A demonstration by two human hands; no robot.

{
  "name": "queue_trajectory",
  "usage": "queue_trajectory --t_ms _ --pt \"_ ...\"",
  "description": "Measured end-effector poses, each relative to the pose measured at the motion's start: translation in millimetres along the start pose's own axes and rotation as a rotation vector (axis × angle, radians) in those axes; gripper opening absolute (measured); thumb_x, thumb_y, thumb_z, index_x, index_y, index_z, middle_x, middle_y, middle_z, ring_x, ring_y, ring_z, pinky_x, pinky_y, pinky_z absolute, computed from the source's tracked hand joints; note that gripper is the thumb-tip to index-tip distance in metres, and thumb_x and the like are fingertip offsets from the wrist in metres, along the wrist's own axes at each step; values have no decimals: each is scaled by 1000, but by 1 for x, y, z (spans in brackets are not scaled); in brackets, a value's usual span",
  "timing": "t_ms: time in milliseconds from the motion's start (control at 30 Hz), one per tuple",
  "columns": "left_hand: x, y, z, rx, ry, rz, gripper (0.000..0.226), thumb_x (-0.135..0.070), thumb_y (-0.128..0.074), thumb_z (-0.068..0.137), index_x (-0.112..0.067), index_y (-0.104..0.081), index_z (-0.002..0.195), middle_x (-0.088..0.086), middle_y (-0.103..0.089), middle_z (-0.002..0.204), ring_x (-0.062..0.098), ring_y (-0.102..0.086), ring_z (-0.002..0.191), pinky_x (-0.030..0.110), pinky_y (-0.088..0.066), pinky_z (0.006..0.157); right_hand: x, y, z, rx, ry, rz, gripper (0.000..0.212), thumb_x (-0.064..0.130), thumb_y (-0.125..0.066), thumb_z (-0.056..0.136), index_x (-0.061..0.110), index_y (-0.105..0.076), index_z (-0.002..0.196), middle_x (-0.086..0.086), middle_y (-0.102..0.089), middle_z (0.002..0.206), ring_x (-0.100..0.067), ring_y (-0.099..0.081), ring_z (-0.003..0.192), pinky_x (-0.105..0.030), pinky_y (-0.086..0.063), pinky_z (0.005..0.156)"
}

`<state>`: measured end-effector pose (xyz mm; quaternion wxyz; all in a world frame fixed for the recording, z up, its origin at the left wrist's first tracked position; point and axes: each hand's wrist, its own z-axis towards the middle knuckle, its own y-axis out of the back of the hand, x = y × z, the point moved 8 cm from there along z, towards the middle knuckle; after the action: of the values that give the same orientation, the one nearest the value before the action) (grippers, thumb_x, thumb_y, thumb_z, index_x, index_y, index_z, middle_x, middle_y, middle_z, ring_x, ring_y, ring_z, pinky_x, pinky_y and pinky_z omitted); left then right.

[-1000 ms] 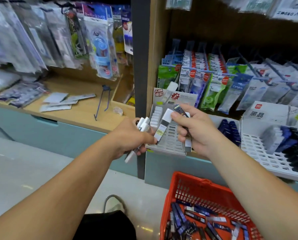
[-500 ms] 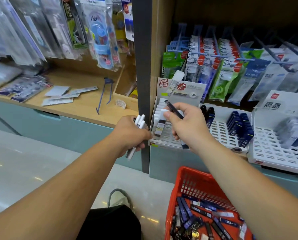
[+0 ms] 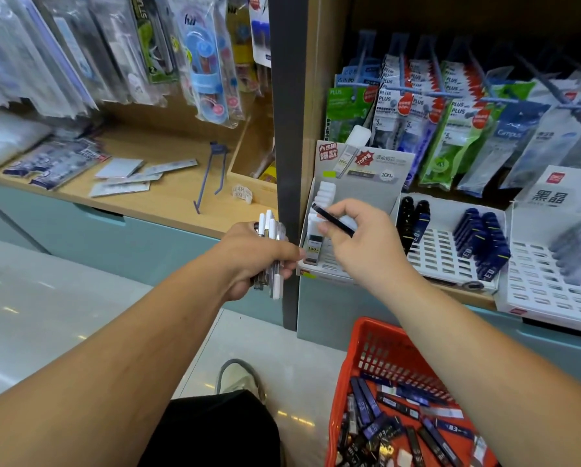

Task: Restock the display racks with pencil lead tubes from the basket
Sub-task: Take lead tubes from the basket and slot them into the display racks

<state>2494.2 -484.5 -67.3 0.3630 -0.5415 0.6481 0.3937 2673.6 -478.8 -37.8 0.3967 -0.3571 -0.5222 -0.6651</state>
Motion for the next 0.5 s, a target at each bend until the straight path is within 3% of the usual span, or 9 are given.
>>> queue_trajectory --t_ms 167,500 --pt "-5 0 -1 -8 -25 -60 24 -8 -86 82 -2 -66 93 18 -76 77 28 -72 67 48 -65 75 5 1 0 4 43 -58 25 12 -74 93 29 -61 79 14 -57 78 -2 -46 62 -20 -34 64" --pt "-8 0 0 -44 -54 -19 31 -12 -88 80 -8 -62 96 12 -69 68 22 -66 59 39 -63 64 -7 -3 -6 1 25 -135 17 15 -74 93 29 -65 89 18 -59 81 3 -54 70 -19 -40 65"
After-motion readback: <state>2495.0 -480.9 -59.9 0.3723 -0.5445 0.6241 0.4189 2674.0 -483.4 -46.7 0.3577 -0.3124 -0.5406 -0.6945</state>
